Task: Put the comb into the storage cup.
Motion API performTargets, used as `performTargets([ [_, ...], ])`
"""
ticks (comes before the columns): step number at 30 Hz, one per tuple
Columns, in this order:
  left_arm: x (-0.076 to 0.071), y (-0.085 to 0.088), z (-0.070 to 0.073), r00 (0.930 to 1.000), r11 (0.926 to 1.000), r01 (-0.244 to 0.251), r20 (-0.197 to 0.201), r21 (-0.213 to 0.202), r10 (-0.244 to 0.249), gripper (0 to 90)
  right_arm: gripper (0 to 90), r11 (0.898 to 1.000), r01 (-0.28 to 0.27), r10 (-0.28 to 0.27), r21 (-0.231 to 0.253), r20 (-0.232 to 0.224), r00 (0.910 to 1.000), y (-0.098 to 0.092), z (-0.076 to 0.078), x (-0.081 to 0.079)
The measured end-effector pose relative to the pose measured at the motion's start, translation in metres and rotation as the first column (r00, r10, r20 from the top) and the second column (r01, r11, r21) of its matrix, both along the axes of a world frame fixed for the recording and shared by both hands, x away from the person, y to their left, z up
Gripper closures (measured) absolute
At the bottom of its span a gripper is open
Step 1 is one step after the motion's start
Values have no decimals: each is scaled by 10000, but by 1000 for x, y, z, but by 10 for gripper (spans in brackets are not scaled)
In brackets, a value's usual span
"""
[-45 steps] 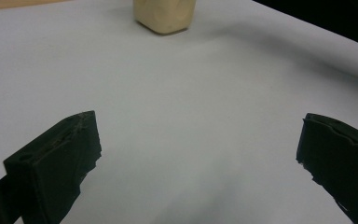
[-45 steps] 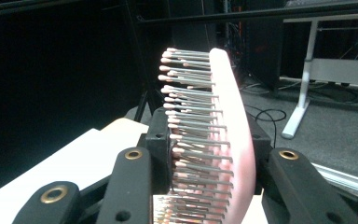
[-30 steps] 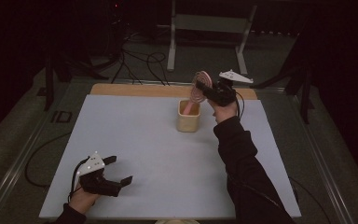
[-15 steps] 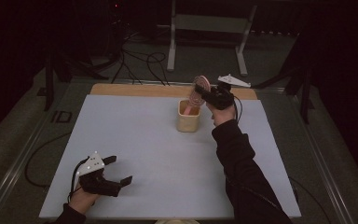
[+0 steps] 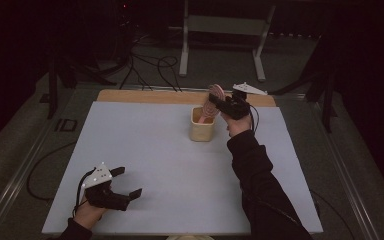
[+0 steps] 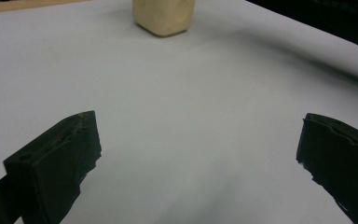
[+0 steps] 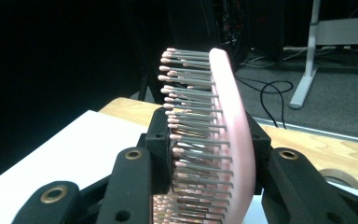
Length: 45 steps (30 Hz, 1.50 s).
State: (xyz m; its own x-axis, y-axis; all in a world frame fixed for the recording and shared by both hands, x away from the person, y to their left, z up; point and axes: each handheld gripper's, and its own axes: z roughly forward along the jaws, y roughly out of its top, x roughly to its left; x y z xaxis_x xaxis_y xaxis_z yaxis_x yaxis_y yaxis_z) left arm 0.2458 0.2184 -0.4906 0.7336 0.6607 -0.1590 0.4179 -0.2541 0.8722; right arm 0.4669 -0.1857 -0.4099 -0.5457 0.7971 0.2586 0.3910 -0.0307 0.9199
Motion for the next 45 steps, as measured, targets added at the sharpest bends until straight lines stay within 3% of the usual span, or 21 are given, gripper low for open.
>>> performTargets([
  [18, 0, -1, 0, 10000, 10000, 13, -24, -39, -14, 1, 634, 10000, -80, 80, 25, -208, 9998, -10, -3, 3],
  [31, 0, -1, 0, 10000, 10000, 8, -30, -38, -8, 1, 597, 9991, 16, -29, -417, -317, 9995, -16, -6, 4],
  [32, 0, -1, 0, 10000, 10000, 13, -25, -37, -13, 1, 576, 9989, -1, -13, -462, -307, 9995, -15, -6, 4],
  [33, 0, -1, 0, 10000, 10000, 12, -22, -24, -12, 1, 466, 9982, -85, 67, -601, -299, 9995, -13, -7, 5],
  [34, 0, -1, 0, 10000, 10000, 4, -13, -28, -4, 2, 417, 9984, -171, 156, -545, -287, 9995, -13, -7, 5],
  [43, 0, -1, 0, 10000, 10000, 6, -18, -39, -6, 1, 231, 9979, -218, 195, -607, -389, 9991, -14, -6, 5],
  [45, 0, -1, 0, 10000, 10000, -7, -5, -18, 7, 1, 134, 9971, -481, 452, -592, -487, 9978, -15, -6, 5],
])
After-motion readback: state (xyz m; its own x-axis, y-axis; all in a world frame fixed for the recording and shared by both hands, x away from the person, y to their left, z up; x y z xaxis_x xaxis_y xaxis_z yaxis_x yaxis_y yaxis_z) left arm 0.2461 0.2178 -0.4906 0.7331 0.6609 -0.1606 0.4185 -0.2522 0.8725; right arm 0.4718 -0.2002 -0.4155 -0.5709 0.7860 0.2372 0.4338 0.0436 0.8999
